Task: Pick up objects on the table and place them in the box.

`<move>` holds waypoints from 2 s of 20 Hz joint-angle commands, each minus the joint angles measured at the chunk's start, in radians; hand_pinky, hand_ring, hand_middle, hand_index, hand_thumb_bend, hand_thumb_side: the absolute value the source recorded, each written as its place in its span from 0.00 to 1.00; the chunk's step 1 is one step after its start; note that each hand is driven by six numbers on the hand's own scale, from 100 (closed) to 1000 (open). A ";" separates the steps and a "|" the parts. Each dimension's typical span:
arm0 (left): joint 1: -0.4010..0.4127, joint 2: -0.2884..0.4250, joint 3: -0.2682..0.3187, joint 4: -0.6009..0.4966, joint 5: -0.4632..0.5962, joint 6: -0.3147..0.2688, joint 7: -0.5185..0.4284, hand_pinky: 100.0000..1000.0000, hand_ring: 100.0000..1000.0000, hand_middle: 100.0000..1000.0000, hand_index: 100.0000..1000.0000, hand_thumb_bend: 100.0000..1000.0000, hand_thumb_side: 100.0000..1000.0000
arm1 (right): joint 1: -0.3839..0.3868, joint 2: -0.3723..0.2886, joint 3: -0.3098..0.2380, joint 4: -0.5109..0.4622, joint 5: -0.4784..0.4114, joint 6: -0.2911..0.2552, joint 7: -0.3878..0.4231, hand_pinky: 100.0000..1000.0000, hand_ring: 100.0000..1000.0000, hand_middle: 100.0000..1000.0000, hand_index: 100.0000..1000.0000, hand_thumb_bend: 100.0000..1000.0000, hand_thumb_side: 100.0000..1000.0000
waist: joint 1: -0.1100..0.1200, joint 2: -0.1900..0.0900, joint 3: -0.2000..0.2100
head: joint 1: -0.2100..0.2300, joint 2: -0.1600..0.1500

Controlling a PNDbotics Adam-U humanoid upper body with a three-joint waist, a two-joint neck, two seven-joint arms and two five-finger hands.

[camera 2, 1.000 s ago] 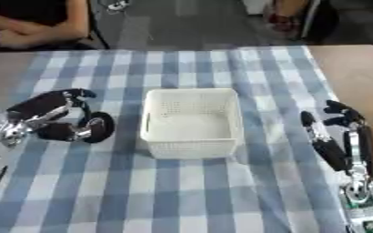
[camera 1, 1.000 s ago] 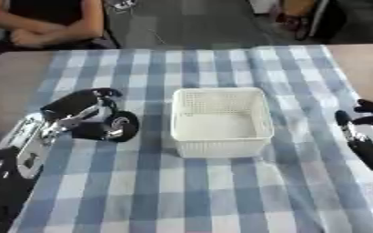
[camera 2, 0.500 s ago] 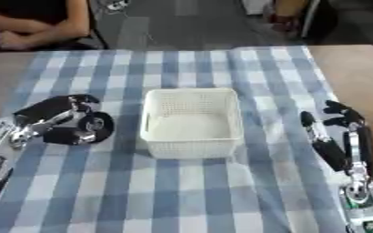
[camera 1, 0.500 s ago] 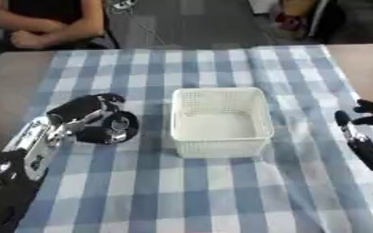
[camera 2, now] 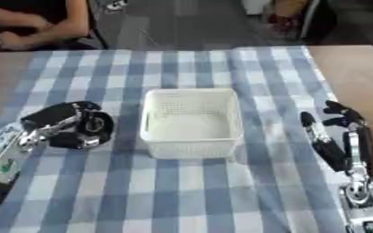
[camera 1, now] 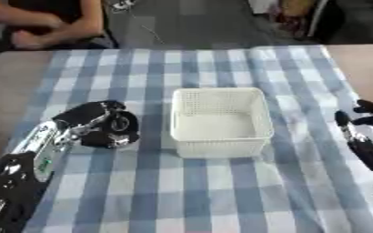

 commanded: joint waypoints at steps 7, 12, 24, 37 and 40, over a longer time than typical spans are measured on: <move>-0.027 -0.004 0.013 0.044 -0.034 -0.007 0.013 0.86 0.90 0.88 0.59 1.00 0.92 | -0.010 -0.007 -0.001 -0.012 -0.005 -0.004 0.003 0.75 0.57 0.65 0.82 0.55 0.77 | -0.003 -0.007 -0.004 | 0.012 -0.003; -0.036 -0.003 0.008 0.064 -0.057 -0.013 -0.006 0.85 0.90 0.87 0.60 1.00 0.90 | -0.011 -0.008 -0.001 -0.012 -0.005 -0.005 0.003 0.75 0.57 0.65 0.82 0.55 0.77 | -0.002 -0.007 -0.006 | 0.013 -0.003; -0.055 0.002 0.003 0.095 -0.087 -0.007 -0.072 0.84 0.90 0.89 0.61 1.00 0.87 | -0.009 -0.009 -0.002 -0.011 -0.004 -0.006 0.004 0.75 0.57 0.65 0.82 0.54 0.77 | 0.000 -0.009 -0.007 | 0.011 -0.001; -0.068 -0.005 0.032 0.229 0.109 0.088 -0.216 0.67 0.76 0.82 0.61 1.00 0.79 | -0.007 -0.009 -0.003 -0.010 -0.005 -0.007 0.004 0.75 0.57 0.65 0.82 0.54 0.77 | 0.000 -0.010 -0.006 | 0.012 0.003; -0.073 -0.003 0.028 0.233 0.123 0.109 -0.241 0.60 0.70 0.78 0.60 1.00 0.77 | -0.006 -0.009 -0.003 -0.010 -0.005 -0.007 0.005 0.75 0.57 0.65 0.82 0.54 0.77 | 0.001 -0.010 -0.006 | 0.012 0.003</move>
